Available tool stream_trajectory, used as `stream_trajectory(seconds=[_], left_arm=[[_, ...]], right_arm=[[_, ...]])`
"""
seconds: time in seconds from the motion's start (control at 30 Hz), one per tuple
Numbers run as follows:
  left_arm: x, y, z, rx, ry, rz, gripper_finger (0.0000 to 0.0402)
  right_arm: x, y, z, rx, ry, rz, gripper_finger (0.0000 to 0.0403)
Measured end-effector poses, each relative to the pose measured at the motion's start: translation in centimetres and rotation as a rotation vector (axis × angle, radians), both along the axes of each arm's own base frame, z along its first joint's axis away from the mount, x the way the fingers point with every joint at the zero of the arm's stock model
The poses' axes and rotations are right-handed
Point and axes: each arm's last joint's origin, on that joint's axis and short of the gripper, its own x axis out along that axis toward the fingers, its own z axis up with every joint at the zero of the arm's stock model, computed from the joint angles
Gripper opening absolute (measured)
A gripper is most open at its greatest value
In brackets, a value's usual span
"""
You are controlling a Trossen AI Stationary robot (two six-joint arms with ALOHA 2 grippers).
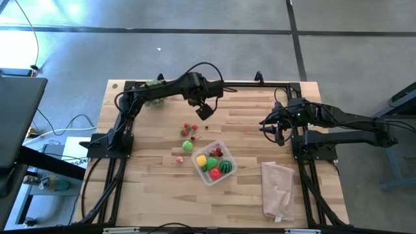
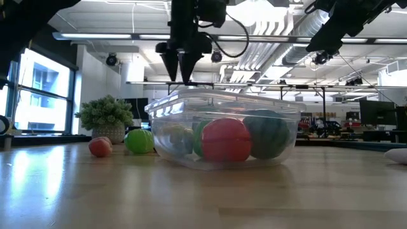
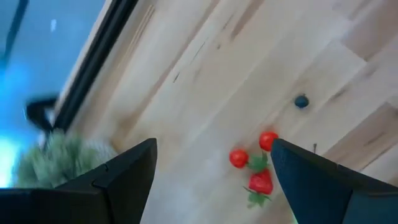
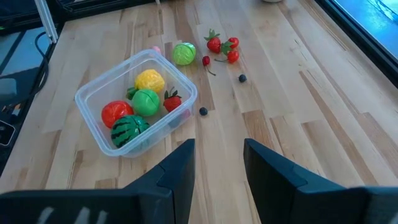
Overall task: Pick and placing Produce into tupperware
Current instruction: Put the blueberry into the transparent bin
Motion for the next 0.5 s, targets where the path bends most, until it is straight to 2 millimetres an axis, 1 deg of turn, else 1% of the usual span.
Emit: stream_trajectory(seconds=[0.1,0.27,0.33,0.5], left_arm=[[0.6,0.2,0.0,0.002,-0.025,-0.123,0.0303],[1.2,0.5,0.1,0.032,-0.075,-0.151,0.0303],[1.4,0.5,-0.5,0.03,-0.086,-0.156,0.0303],[1.6,0.3,-2.0,-0.044,-0.119,-0.22,0.0303]], right_arm=[[0.0,0.0,0.0,0.0,0.0,0.0,0.0129],[0.0,0.0,0.0,0.0,0.0,0.0,0.0129],[0.0,0.0,0.0,0.0,0.0,0.0,0.0129],[0.0,0.0,0.0,0.002,-0.001,0.003,0.0129]])
